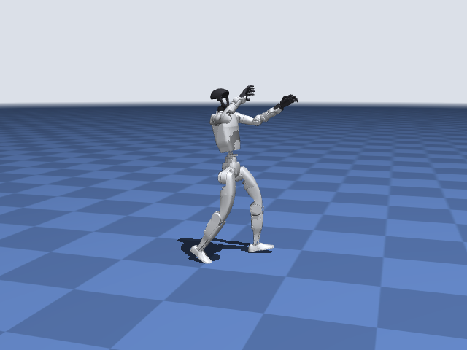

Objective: Kungfu

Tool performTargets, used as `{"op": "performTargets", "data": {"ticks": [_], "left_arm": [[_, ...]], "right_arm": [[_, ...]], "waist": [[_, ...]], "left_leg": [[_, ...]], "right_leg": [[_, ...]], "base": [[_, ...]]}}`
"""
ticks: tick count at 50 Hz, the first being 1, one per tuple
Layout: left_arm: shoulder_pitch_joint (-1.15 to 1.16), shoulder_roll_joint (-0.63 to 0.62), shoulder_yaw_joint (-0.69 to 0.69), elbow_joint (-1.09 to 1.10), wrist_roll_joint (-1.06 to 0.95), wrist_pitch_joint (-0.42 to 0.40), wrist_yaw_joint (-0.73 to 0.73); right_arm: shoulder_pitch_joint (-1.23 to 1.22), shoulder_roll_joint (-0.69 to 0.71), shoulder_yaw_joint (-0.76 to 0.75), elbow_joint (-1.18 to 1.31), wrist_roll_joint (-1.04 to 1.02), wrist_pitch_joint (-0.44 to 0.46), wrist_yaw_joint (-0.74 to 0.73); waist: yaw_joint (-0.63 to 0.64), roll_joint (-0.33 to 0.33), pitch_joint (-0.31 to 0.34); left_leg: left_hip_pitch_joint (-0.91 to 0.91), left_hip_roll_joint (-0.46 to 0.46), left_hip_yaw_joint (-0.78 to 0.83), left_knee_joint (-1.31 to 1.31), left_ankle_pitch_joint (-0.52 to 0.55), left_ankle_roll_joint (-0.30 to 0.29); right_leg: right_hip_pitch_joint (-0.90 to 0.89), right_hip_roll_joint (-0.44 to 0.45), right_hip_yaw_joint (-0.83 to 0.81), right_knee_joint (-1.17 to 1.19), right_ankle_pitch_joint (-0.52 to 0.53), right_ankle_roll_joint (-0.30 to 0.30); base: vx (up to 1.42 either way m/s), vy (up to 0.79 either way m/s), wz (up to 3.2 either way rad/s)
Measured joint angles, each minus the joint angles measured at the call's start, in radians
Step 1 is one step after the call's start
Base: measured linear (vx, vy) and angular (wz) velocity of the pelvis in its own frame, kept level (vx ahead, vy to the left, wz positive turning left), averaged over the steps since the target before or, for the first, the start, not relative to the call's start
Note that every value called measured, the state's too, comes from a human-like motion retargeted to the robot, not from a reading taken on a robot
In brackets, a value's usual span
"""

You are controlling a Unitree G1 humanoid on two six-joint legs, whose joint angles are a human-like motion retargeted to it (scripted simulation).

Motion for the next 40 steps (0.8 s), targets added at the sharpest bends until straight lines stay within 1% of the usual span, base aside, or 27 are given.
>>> {"op": "performTargets", "data": {"ticks": [3, 5, 7, 10, 12, 13, 15, 17, 18, 20, 22, 23, 25, 28, 30, 31, 33, 35, 38, 40], "left_arm": [[-0.044, -0.011, -0.045, -0.014, 0.114, 0.052, -0.039], [-0.064, -0.019, -0.06, -0.019, 0.181, 0.079, -0.11], [-0.057, -0.018, -0.071, -0.026, 0.21, 0.083, -0.19], [0.013, 0.01, -0.08, -0.066, 0.247, 0.058, -0.278], [0.093, 0.037, -0.081, -0.094, 0.283, 0.042, -0.293], [0.138, 0.051, -0.078, -0.104, 0.305, 0.04, -0.309], [0.228, 0.066, -0.072, -0.102, 0.35, 0.035, -0.378], [0.312, 0.064, -0.069, -0.07, 0.386, 0.011, -0.437], [0.352, 0.062, -0.076, -0.049, 0.406, -0.003, -0.469], [0.425, 0.081, -0.105, -0.016, 0.482, -0.033, -0.567], [0.504, 0.126, -0.142, -0.001, 0.63, -0.082, -0.686], [0.55, 0.15, -0.164, -0.004, 0.713, -0.115, -0.746], [0.643, 0.192, -0.226, -0.006, 0.81, -0.174, -0.843], [0.789, 0.18, -0.276, 0.089, 0.802, -0.202, -0.909], [0.863, 0.144, -0.333, 0.192, 0.754, -0.202, -0.98], [0.888, 0.126, -0.368, 0.232, 0.744, -0.209, -1.028], [0.933, 0.091, -0.44, 0.278, 0.729, -0.218, -1.129], [0.964, 0.05, -0.479, 0.291, 0.725, -0.238, -1.189], [1.011, -0.002, -0.505, 0.295, 0.679, -0.259, -1.232], [1.032, -0.021, -0.508, 0.299, 0.63, -0.293, -1.27]], "right_arm": [[0.007, 0.009, 0.031, -0.017, -0.028, 0.017, -0.065], [0.009, 0.012, 0.037, -0.034, -0.079, 0.045, -0.092], [0.017, 0.033, 0.04, -0.029, -0.119, 0.074, -0.066], [0.046, 0.101, 0.044, 0.015, -0.143, 0.114, 0.036], [0.074, 0.167, 0.054, 0.064, -0.162, 0.12, 0.14], [0.09, 0.207, 0.059, 0.093, -0.179, 0.117, 0.197], [0.126, 0.294, 0.082, 0.165, -0.211, 0.138, 0.234], [0.164, 0.366, 0.111, 0.247, -0.24, 0.157, 0.164], [0.182, 0.399, 0.13, 0.292, -0.263, 0.16, 0.106], [0.221, 0.474, 0.161, 0.394, -0.359, 0.143, -0.025], [0.282, 0.536, 0.177, 0.49, -0.39, 0.111, -0.142], [0.323, 0.569, 0.185, 0.544, -0.383, 0.095, -0.189], [0.404, 0.64, 0.217, 0.647, -0.34, 0.053, -0.253], [0.509, 0.742, 0.315, 0.793, -0.235, -0.073, -0.274], [0.583, 0.804, 0.392, 0.888, -0.167, -0.174, -0.281], [0.612, 0.821, 0.422, 0.918, -0.154, -0.207, -0.297], [0.663, 0.843, 0.465, 0.954, -0.153, -0.257, -0.313], [0.696, 0.848, 0.474, 0.963, -0.182, -0.291, -0.301], [0.708, 0.836, 0.479, 0.936, -0.245, -0.34, -0.258], [0.721, 0.844, 0.478, 0.931, -0.275, -0.352, -0.217]], "waist": [[-0.014, 0.001, -0.032], [-0.048, 0.007, -0.034], [-0.077, 0.016, -0.031], [-0.101, 0.033, -0.029], [-0.112, 0.051, -0.018], [-0.117, 0.061, -0.008], [-0.126, 0.083, 0.024], [-0.138, 0.114, 0.063], [-0.145, 0.132, 0.081], [-0.154, 0.163, 0.103], [-0.122, 0.177, 0.111], [-0.089, 0.183, 0.113], [-0.025, 0.202, 0.147], [0.039, 0.262, 0.253], [0.021, 0.31, 0.32], [0.005, 0.327, 0.353], [-0.029, 0.352, 0.42], [-0.083, 0.362, 0.469], [-0.134, 0.381, 0.521], [-0.151, 0.402, 0.548]], "left_leg": [[0.073, 0.022, 0.15, -0.031, -0.021, -0.012], [0.111, 0.017, 0.218, -0.045, -0.032, -0.014], [0.152, 0.014, 0.278, -0.062, -0.037, -0.024], [0.235, 0.025, 0.4, -0.107, -0.019, -0.056], [0.279, 0.019, 0.433, -0.139, 0.009, -0.083], [0.3, 0.013, 0.446, -0.155, 0.026, -0.095], [0.351, 0.002, 0.474, -0.193, 0.065, -0.115], [0.39, -0.011, 0.473, -0.222, 0.098, -0.125], [0.4, -0.018, 0.45, -0.23, 0.115, -0.132], [0.393, -0.06, 0.374, -0.242, 0.15, -0.135], [0.389, -0.118, 0.279, -0.239, 0.181, -0.135], [0.392, -0.151, 0.224, -0.235, 0.193, -0.135], [0.417, -0.229, 0.085, -0.223, 0.196, -0.135], [0.51, -0.319, -0.147, -0.223, 0.133, -0.135], [0.559, -0.348, -0.299, -0.225, 0.066, -0.135], [0.569, -0.358, -0.34, -0.218, 0.028, -0.135], [0.57, -0.383, -0.363, -0.201, -0.044, -0.135], [0.552, -0.396, -0.342, -0.206, -0.093, -0.135], [0.531, -0.359, -0.28, -0.228, -0.157, -0.135], [0.52, -0.34, -0.277, -0.232, -0.2, -0.135]], "right_leg": [[-0.023, -0.11, -0.227, -0.08, 0.063, 0.076], [-0.027, -0.166, -0.378, -0.129, 0.07, 0.096], [-0.04, -0.211, -0.482, -0.164, 0.053, 0.098], [-0.09, -0.268, -0.592, -0.178, 0.025, 0.044], [-0.155, -0.301, -0.589, -0.156, 0.044, 0.0], [-0.201, -0.317, -0.554, -0.132, 0.058, -0.013], [-0.305, -0.33, -0.439, -0.075, 0.078, -0.027], [-0.381, -0.331, -0.372, -0.046, 0.078, -0.037], [-0.409, -0.328, -0.36, -0.045, 0.068, -0.045], [-0.478, -0.337, -0.319, -0.055, 0.039, -0.047], [-0.584, -0.345, -0.225, -0.04, 0.027, -0.036], [-0.661, -0.337, -0.151, -0.013, 0.032, -0.037], [-0.792, -0.288, 0.01, 0.005, 0.075, -0.03], [-0.905, -0.087, 0.236, 0.023, 0.12, -0.021], [-0.963, 0.031, 0.309, 0.063, 0.124, -0.02], [-0.988, 0.072, 0.338, 0.076, 0.126, -0.011], [-1.039, 0.134, 0.393, 0.101, 0.127, 0.013], [-1.098, 0.13, 0.386, 0.133, 0.125, 0.034], [-1.161, 0.131, 0.347, 0.162, 0.136, 0.028], [-1.188, 0.147, 0.335, 0.18, 0.144, 0.017]], "base": [[0.13, -0.01, -2.28], [-0.04, -0.03, -1.91], [-0.15, -0.06, -2.15], [-0.21, -0.19, -2.55], [-0.34, -0.27, -2.7], [-0.39, -0.21, -2.69], [-0.43, -0.21, -2.61], [-0.45, -0.09, -2.36], [-0.51, -0.12, -2.23], [-0.56, -0.2, -2.29], [-0.37, -0.05, -3.05], [-0.21, 0.03, -3.81], [-0.12, 0.06, -4.44], [0.0, 0.23, -4.82], [0.07, 0.13, -3.58], [0.1, 0.11, -2.71], [0.03, 0.22, -2.03], [-0.1, 0.1, -0.73], [-0.14, -0.11, -0.14], [-0.04, 0.01, -0.01]]}}
